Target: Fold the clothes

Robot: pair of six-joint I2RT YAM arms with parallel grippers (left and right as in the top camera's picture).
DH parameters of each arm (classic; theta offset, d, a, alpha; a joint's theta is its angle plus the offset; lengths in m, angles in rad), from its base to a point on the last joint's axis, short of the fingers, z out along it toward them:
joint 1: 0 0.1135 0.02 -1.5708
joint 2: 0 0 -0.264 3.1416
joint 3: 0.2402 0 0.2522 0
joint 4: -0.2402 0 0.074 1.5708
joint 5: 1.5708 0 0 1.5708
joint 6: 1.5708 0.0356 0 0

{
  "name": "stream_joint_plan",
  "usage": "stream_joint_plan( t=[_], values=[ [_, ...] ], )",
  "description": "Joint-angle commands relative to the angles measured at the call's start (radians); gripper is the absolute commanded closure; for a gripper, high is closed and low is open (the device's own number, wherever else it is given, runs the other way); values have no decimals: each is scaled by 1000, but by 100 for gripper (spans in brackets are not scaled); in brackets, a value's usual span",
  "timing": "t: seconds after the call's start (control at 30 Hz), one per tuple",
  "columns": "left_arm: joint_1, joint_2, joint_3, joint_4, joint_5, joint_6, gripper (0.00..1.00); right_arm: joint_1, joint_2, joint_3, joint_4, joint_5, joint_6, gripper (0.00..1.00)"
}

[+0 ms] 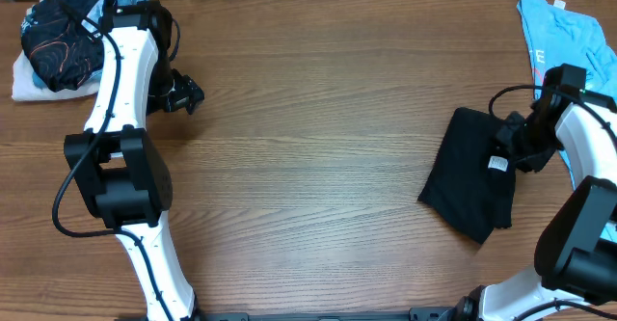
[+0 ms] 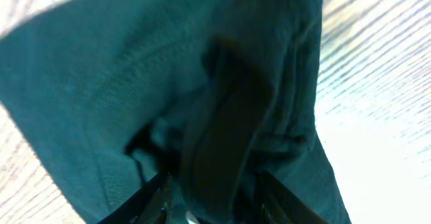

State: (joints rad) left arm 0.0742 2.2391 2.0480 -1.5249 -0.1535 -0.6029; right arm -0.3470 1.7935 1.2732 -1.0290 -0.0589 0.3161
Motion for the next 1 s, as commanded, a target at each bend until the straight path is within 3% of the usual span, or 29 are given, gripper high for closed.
stream_joint_plan(
  t=[0.0, 0.17, 0.37, 0.47, 0.53, 0.63, 0.73, 0.97],
  values=[
    [4, -3, -5, 1, 1, 5, 0, -1, 4, -12, 9, 13, 2, 60],
    [4, -3, -5, 1, 1, 5, 0, -3, 4, 33, -42, 35, 58, 86],
    [4, -3, -5, 1, 1, 5, 0, -3, 4, 178, -190, 103, 60, 93],
    [4, -3, -5, 1, 1, 5, 0, -4, 4, 185, -252, 262, 157, 93],
    [4, -3, -5, 1, 0, 5, 0, -7, 4, 174, -261, 295, 177, 91],
    [4, -3, -5, 3, 1, 5, 0, -11, 4, 149, -248, 294, 184, 72],
    [4, -3, -5, 3, 1, 5, 0, -14, 4, 119, -225, 296, 208, 62],
    [4, -3, -5, 1, 0, 5, 0, -35, 4, 69, -268, 313, 345, 56]
  ],
)
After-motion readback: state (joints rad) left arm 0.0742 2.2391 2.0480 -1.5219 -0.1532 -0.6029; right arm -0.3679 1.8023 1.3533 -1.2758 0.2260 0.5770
